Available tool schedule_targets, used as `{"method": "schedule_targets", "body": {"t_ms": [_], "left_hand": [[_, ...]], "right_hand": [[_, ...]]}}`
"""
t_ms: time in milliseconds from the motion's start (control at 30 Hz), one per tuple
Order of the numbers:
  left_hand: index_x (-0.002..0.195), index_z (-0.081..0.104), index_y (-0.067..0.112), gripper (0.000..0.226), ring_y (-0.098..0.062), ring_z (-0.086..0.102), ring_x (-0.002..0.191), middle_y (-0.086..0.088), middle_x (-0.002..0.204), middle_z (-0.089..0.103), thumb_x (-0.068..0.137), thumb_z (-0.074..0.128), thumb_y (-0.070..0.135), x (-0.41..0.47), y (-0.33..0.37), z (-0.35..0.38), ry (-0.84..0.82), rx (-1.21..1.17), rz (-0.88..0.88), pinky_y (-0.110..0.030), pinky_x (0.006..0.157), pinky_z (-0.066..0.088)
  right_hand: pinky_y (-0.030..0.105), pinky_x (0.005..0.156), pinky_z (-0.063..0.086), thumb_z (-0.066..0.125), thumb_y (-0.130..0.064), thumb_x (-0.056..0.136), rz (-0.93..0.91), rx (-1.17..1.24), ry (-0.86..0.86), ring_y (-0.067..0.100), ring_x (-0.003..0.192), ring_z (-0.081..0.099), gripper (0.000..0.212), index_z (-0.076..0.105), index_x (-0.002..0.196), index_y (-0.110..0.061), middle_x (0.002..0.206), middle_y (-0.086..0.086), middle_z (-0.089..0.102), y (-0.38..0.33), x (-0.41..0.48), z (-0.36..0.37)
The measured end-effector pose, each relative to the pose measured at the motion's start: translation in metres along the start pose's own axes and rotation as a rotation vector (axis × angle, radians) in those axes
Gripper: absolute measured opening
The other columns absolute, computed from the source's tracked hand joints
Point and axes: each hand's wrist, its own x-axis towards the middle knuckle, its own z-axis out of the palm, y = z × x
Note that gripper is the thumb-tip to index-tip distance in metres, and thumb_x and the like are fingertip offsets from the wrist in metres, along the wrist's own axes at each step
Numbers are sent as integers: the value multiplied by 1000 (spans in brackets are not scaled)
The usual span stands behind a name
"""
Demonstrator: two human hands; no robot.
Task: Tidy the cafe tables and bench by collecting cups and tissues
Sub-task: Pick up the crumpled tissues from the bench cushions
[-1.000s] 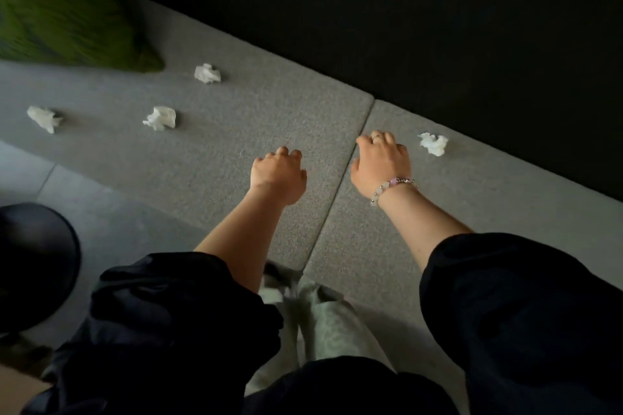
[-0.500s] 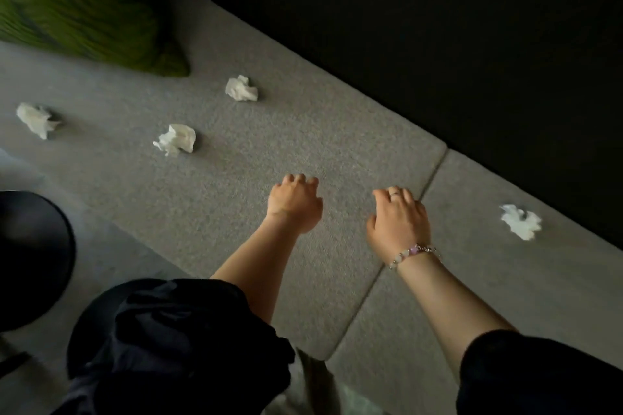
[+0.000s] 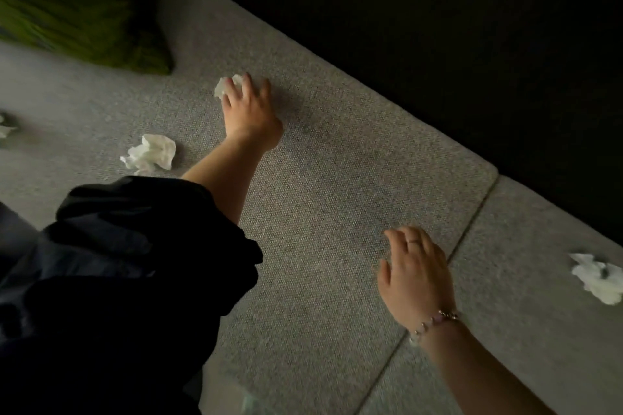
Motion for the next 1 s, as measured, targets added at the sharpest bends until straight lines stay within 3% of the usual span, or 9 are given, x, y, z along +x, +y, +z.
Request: {"method": "schedule_targets", "body": {"t_ms": [100, 233, 433, 600, 867, 1000], "left_hand": [[152, 9, 21, 79, -49, -8, 141, -17, 157, -5, 90, 56, 35, 4, -7, 10, -20, 76, 32, -55, 116, 4], [151, 10, 25, 91, -49, -10, 140, -17, 158, -6, 82, 64, 47, 13, -11, 10, -32, -11, -17, -58, 115, 4], [146, 23, 4, 81, -41, 26, 132, -23, 143, 26, 85, 62, 40, 7, -6, 9, -24, -164, -131, -48, 108, 31], [135, 36, -4, 42, -38, 37, 122, -24, 134, 38, 94, 40, 6, -10, 9, 22, 74, -93, -1, -43, 103, 37], [122, 48, 3, 26, -32, 49, 110, -19, 120, 51, 99, 40, 13, -46, 54, 45, 98, -87, 239, -40, 89, 46], [118, 51, 4, 22, -27, 53, 105, -14, 115, 53, 99, 40, 8, -79, 94, 53, 0, -82, 458, -34, 84, 51]], "right_hand": [[44, 79, 55, 81, -15, 61, -5, 1, 40, 31, 100, 65, 47, 67, 103, -2, 103, 15, 67, 11, 4, 2], [45, 79, 54, 79, -15, 62, -3, -16, 78, 32, 101, 64, 47, 66, 106, -1, 105, 16, 67, 26, 10, 5], [45, 79, 54, 80, -16, 61, 6, -2, 124, 33, 100, 64, 49, 65, 105, -1, 105, 16, 66, 30, 18, 8], [43, 76, 54, 81, -17, 59, 16, 13, 166, 32, 98, 65, 49, 65, 103, -3, 103, 14, 66, 31, 20, 7], [42, 79, 54, 78, -22, 60, 73, -18, 159, 32, 102, 64, 53, 65, 108, -4, 107, 15, 67, 45, 9, 6], [43, 78, 54, 79, -22, 58, 114, -15, 148, 32, 101, 64, 54, 65, 107, -4, 106, 15, 67, 51, 1, 6]]}}
